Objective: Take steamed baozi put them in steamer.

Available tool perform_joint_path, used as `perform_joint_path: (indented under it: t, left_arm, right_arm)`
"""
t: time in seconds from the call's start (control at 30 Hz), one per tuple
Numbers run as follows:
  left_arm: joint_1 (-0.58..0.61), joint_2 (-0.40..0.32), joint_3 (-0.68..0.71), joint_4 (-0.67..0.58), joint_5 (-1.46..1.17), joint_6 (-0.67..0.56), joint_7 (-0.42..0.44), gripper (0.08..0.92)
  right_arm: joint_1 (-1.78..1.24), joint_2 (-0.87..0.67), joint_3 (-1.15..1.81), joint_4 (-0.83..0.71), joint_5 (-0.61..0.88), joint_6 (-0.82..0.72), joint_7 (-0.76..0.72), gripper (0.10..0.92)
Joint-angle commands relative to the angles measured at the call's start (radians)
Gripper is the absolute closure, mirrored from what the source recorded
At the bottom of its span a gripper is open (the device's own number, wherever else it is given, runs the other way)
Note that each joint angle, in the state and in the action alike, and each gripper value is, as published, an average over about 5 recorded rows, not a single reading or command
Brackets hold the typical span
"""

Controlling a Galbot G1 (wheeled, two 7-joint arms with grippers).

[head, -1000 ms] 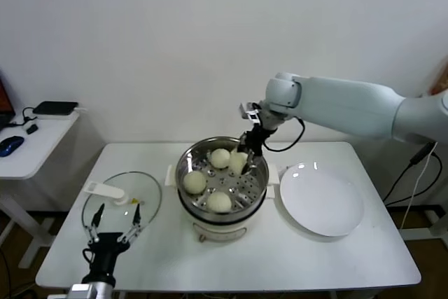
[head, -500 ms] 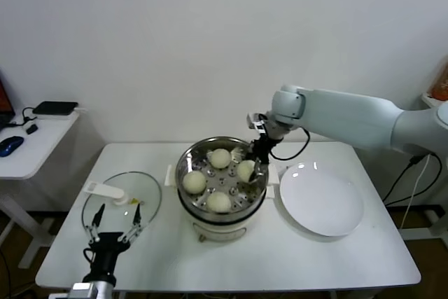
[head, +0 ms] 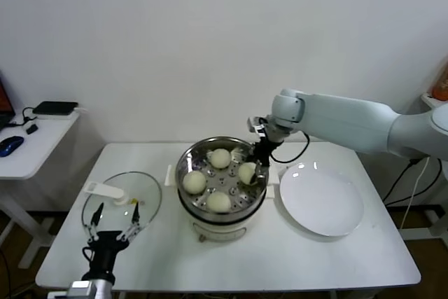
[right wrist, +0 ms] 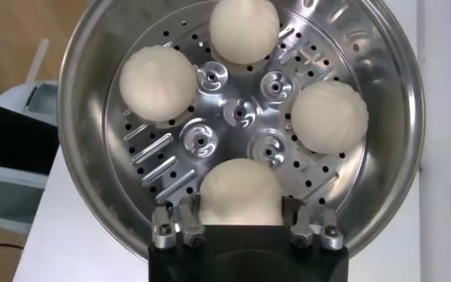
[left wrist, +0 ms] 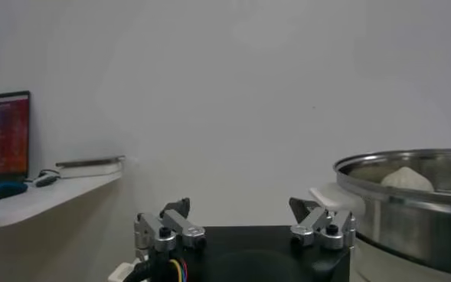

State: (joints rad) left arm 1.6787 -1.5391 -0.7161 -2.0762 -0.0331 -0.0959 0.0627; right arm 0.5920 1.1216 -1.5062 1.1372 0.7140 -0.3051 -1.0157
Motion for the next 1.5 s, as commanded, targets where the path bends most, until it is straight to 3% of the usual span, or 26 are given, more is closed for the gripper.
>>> perform_joint_path:
  t: [0.03,0.17,0.6,0.97,1.2,1.5]
  left_arm:
    - [-0.002,0.000,0.001,0.002,0.000,-0.001,0.000,0.177]
    - [-0.001,0.001,0.000,0.000,0.001,0.000,0.000,0.177]
    - [0.004,0.002,-0.001,-0.003,-0.001,-0.003,0.000,0.177]
    - [0.011,0.007,0.002,-0.020,-0.001,0.002,0.010,0.177]
    - [0.015,0.005,0.012,-0.029,0.010,0.001,0.014,0.177]
    - [0.033,0.004,0.032,-0.043,0.029,-0.005,0.013,0.177]
  right_arm:
    - [-0.005,0.008,0.007,-0.007,0.003,0.003,0.008,0.275]
    - [0.002,0.019,0.013,-0.018,0.016,0.003,0.002,0.210]
    - [0.088,0.004,-0.005,0.020,0.085,0.007,-0.022,0.203]
    - [0.179,-0.174,0.038,0.086,0.114,0.042,0.010,0.203]
    - [0.075,-0.404,0.206,0.164,-0.012,0.100,0.117,0.203]
    - [-0.522,-0.666,0.841,0.306,-0.120,0.194,0.436,0.203]
